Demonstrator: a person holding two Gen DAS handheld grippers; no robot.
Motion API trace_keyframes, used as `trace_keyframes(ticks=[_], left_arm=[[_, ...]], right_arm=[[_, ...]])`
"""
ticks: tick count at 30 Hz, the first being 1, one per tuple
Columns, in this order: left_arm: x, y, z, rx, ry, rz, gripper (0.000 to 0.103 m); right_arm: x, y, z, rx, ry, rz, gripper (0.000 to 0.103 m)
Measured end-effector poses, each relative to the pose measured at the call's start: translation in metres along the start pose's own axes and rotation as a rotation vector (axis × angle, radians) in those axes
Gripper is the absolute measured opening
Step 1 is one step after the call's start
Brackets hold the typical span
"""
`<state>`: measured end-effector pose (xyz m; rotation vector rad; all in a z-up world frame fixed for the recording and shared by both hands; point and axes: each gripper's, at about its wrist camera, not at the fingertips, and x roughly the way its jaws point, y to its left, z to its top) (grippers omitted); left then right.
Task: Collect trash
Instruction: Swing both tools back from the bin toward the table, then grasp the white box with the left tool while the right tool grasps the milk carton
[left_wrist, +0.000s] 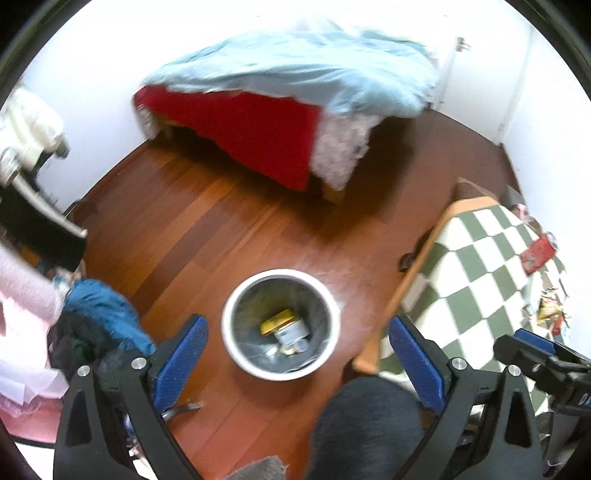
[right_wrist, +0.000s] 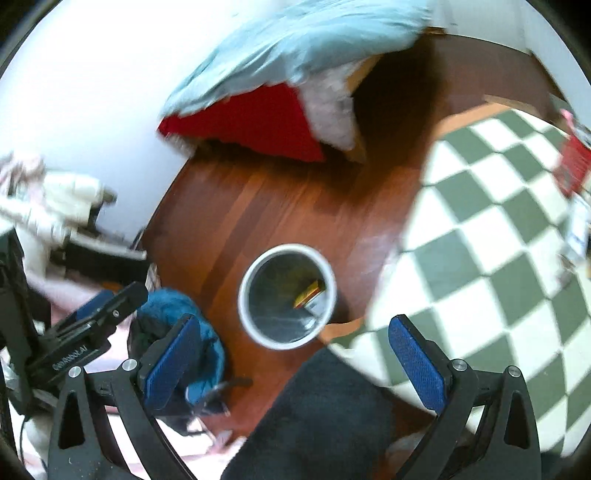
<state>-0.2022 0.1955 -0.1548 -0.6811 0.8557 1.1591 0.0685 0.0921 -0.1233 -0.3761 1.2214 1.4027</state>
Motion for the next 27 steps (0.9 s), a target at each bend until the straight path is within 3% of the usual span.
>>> trace_keyframes(ticks=[2, 7, 15, 18, 20, 27], left_arm=[[0.006, -0.029, 0.005, 0.035, 0.008, -0.028, 0.1], [0.037, -0.127, 0.017, 0.143, 0.044, -0.114, 0.1], [0.096, -0.326, 0.015, 0.364, 0.12, -0.209, 0.102], [0.117, -0.385, 0.003, 0.452, 0.164, -0.208, 0.102], [0.13, -0.417, -0.004, 0.498, 0.188, -0.212, 0.102], [0.169, -0.489, -0.019, 0.674, 0.204, -0.18, 0.101]], right_arm=[[-0.02, -0.03, 0.002, 0.046, -0.031, -0.026, 0.103], [-0.072, -0.14, 0.005, 0.19, -0.081, -0.203, 0.103], [-0.119, -0.339, 0.012, 0.301, 0.022, -0.521, 0.103], [-0.123, -0.403, 0.021, 0.301, 0.083, -0.572, 0.103], [-0.12, -0.43, 0.025, 0.29, 0.117, -0.558, 0.103], [-0.099, -0.478, 0.035, 0.211, 0.218, -0.548, 0.103]])
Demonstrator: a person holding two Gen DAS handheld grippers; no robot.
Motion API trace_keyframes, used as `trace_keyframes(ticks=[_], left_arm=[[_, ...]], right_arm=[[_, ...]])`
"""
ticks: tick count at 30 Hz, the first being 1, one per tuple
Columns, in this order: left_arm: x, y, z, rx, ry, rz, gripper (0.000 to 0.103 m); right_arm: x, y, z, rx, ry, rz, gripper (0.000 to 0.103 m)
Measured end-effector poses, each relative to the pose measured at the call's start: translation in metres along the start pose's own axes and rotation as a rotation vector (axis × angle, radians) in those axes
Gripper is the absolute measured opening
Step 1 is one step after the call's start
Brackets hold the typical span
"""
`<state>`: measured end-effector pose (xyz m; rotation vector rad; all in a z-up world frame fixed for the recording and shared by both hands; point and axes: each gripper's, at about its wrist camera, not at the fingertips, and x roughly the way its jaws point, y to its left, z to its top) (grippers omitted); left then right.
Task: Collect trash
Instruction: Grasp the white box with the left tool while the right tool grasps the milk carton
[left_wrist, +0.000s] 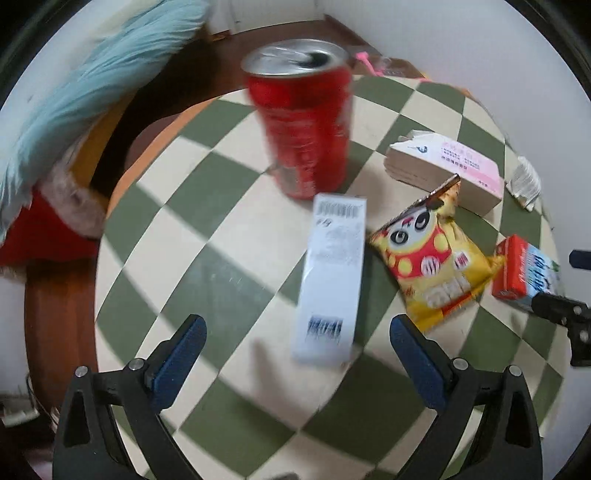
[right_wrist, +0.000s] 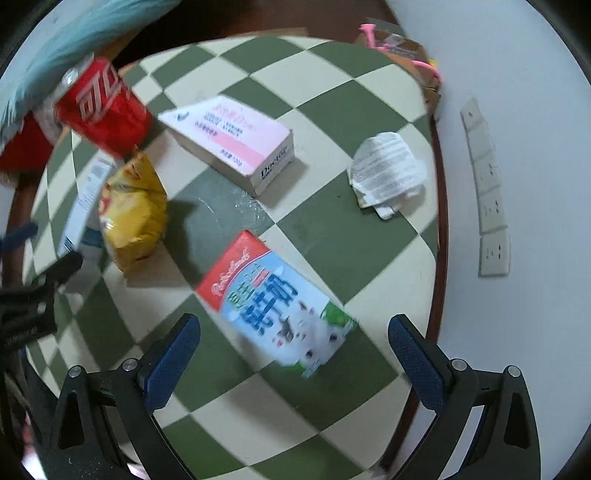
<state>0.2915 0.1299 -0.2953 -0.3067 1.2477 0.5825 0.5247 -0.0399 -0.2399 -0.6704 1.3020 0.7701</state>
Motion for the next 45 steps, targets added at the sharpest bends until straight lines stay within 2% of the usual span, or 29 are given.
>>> trace_keyframes(ticks=[4, 6, 8, 10, 12, 13, 14, 17, 20, 23, 27, 30, 38, 40, 42, 45], left_arm=[[0.014, -0.009, 0.014, 0.049, 0.006, -0.003, 0.099], [0.016, -0.011, 0.02, 0.065, 0.0, -0.006, 0.084], [0.019, -0.012, 0.024, 0.078, 0.007, -0.009, 0.078], [0.022, -0.012, 0.027, 0.088, 0.016, -0.016, 0.063], [0.025, -0.012, 0.028, 0.095, 0.034, -0.034, 0.043], [0.025, -0.01, 0.026, 0.091, 0.037, -0.049, 0.039], [0.025, -0.009, 0.025, 0.087, 0.039, -0.059, 0.032], [0.02, -0.008, 0.019, 0.083, 0.048, -0.062, 0.032], [0.013, -0.001, 0.005, 0.055, 0.056, -0.067, 0.032], [0.007, 0.008, -0.011, 0.013, 0.065, -0.075, 0.032], [0.009, 0.015, -0.024, -0.008, 0.078, -0.099, 0.032], [0.019, 0.019, -0.022, -0.017, 0.099, -0.107, 0.032], [0.021, 0.012, -0.022, -0.011, 0.076, -0.085, 0.031], [0.018, 0.012, -0.026, -0.016, 0.069, -0.082, 0.031], [0.012, 0.011, -0.03, -0.018, 0.059, -0.086, 0.031], [-0.008, 0.016, -0.042, -0.012, 0.03, -0.076, 0.031]], right_arm=[[0.012, 0.006, 0.013, -0.074, 0.006, -0.001, 0.103], [0.019, 0.011, 0.019, -0.105, 0.018, -0.003, 0.103], [0.027, 0.013, 0.023, -0.119, 0.034, -0.01, 0.102], [0.035, 0.015, 0.026, -0.128, 0.052, -0.012, 0.101], [0.038, 0.017, 0.028, -0.133, 0.061, -0.003, 0.091], [0.039, 0.018, 0.027, -0.136, 0.065, -0.002, 0.088], [0.04, 0.022, 0.026, -0.141, 0.07, -0.001, 0.08], [0.04, 0.027, 0.022, -0.137, 0.094, -0.009, 0.076], [0.04, 0.026, 0.014, -0.074, 0.138, 0.038, 0.075], [0.041, 0.027, 0.004, -0.044, 0.162, 0.041, 0.075], [0.043, 0.031, -0.002, -0.045, 0.151, 0.028, 0.076], [0.043, 0.039, -0.004, -0.053, 0.158, 0.013, 0.076], [0.045, 0.062, -0.008, -0.054, 0.151, -0.012, 0.076], [0.043, 0.063, -0.011, -0.046, 0.138, -0.017, 0.075], [0.042, 0.062, -0.017, -0.032, 0.123, -0.017, 0.069], [0.04, 0.066, -0.028, -0.008, 0.098, 0.0, 0.068]])
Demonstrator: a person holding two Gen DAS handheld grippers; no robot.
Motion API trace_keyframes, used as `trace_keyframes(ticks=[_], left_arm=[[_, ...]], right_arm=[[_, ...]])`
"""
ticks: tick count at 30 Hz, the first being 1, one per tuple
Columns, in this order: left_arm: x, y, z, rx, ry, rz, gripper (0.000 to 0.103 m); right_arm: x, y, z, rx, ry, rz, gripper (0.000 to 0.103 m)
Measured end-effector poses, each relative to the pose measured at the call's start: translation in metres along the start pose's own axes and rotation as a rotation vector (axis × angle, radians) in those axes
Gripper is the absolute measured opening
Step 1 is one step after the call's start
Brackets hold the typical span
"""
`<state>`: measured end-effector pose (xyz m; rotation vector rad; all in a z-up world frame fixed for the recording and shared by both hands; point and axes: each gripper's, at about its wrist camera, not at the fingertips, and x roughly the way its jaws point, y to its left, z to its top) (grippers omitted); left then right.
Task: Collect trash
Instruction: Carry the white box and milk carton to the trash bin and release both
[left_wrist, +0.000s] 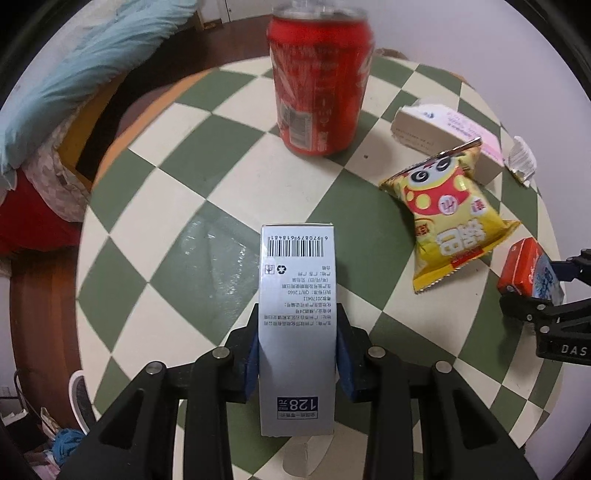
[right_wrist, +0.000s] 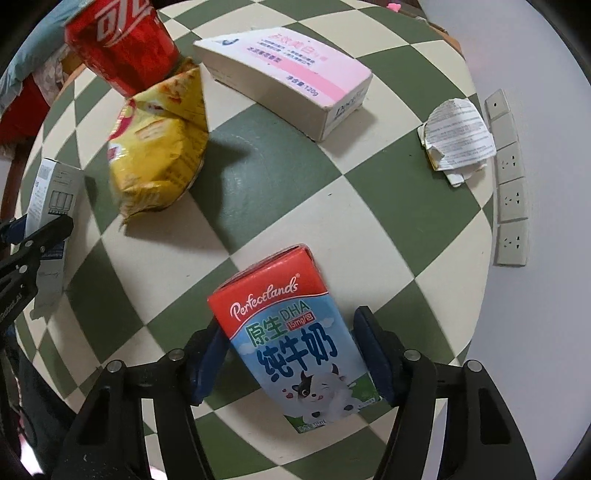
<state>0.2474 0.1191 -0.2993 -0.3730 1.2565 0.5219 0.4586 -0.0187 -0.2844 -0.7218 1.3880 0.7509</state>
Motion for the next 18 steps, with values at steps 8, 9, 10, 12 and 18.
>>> trace_keyframes(ticks=[8, 9, 10, 12, 18], left_arm=[[-0.054, 0.001, -0.019, -0.009, -0.108, 0.017, 0.031], [-0.065, 0.005, -0.022, -0.017, -0.125, 0.014, 0.031], [-0.069, 0.013, -0.024, -0.024, -0.134, 0.011, 0.03], [-0.085, 0.025, -0.026, -0.039, -0.164, 0.008, 0.031], [-0.143, 0.076, -0.041, -0.103, -0.269, 0.016, 0.031]], right_arm=[[-0.042, 0.011, -0.026, 0.071, -0.117, 0.068, 0.067], [-0.049, 0.015, -0.029, 0.073, -0.134, 0.072, 0.067], [-0.059, 0.019, -0.033, 0.076, -0.154, 0.079, 0.067], [-0.074, 0.029, -0.038, 0.074, -0.185, 0.093, 0.066], [-0.13, 0.068, -0.044, 0.031, -0.273, 0.156, 0.065]])
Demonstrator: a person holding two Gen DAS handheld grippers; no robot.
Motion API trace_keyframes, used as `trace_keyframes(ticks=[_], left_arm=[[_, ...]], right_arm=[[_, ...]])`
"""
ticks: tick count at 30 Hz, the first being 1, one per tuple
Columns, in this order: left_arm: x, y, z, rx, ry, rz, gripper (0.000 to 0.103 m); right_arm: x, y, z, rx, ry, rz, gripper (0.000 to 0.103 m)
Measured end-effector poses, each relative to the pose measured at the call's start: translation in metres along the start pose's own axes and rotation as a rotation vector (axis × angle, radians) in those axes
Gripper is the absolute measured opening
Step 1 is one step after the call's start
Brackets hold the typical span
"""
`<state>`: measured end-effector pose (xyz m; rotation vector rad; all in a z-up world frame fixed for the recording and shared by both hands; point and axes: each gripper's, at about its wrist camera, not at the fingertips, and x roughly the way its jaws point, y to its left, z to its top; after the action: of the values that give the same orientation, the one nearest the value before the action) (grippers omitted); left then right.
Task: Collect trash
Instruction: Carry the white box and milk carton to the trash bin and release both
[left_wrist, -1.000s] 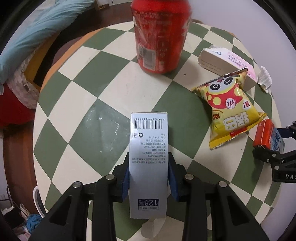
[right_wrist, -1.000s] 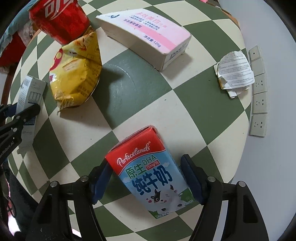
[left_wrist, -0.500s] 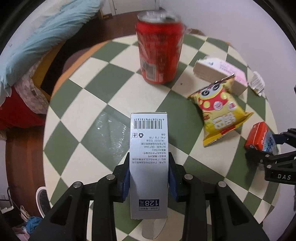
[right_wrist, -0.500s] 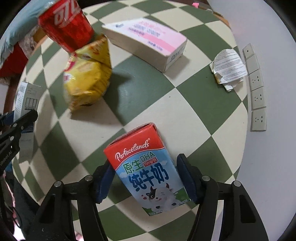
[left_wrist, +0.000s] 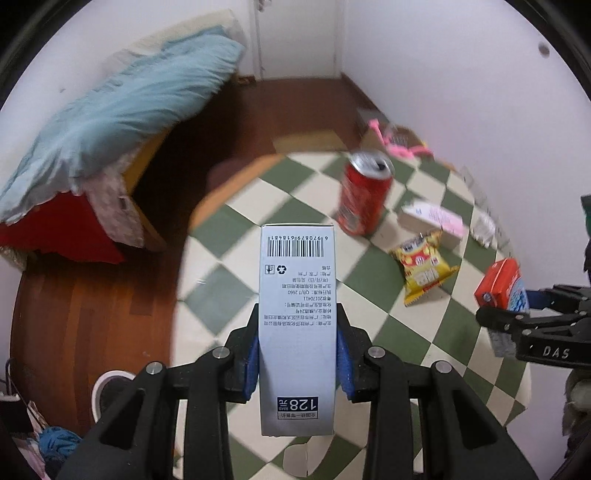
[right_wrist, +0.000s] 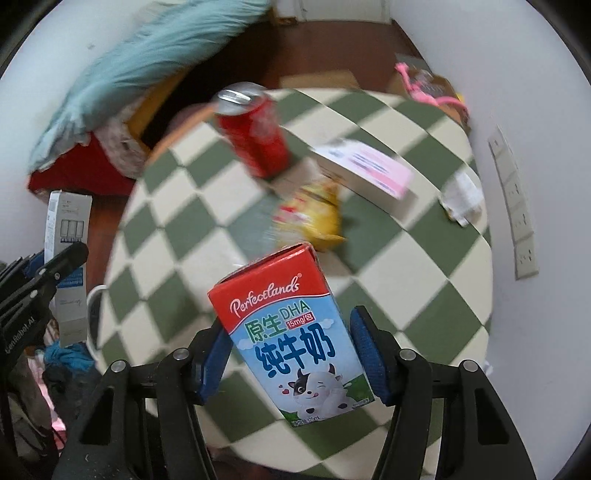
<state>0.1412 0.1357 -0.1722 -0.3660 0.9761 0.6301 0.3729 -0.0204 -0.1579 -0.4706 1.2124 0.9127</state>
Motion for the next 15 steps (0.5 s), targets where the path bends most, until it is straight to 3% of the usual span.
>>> trace_keyframes(ticks=[8, 15], left_arm=[[-0.066, 0.081, -0.015, -0.086, -0.112, 0.086, 0.03], [-0.091, 0.166, -0.058, -0.181, -0.102, 0.187, 0.031]], right_arm=[[-0.035, 0.102, 0.005, -0.116, -0.078, 0.087, 0.065], [-0.027, 0.222, -0.011, -0.251, -0.071, 0.206, 0.065]])
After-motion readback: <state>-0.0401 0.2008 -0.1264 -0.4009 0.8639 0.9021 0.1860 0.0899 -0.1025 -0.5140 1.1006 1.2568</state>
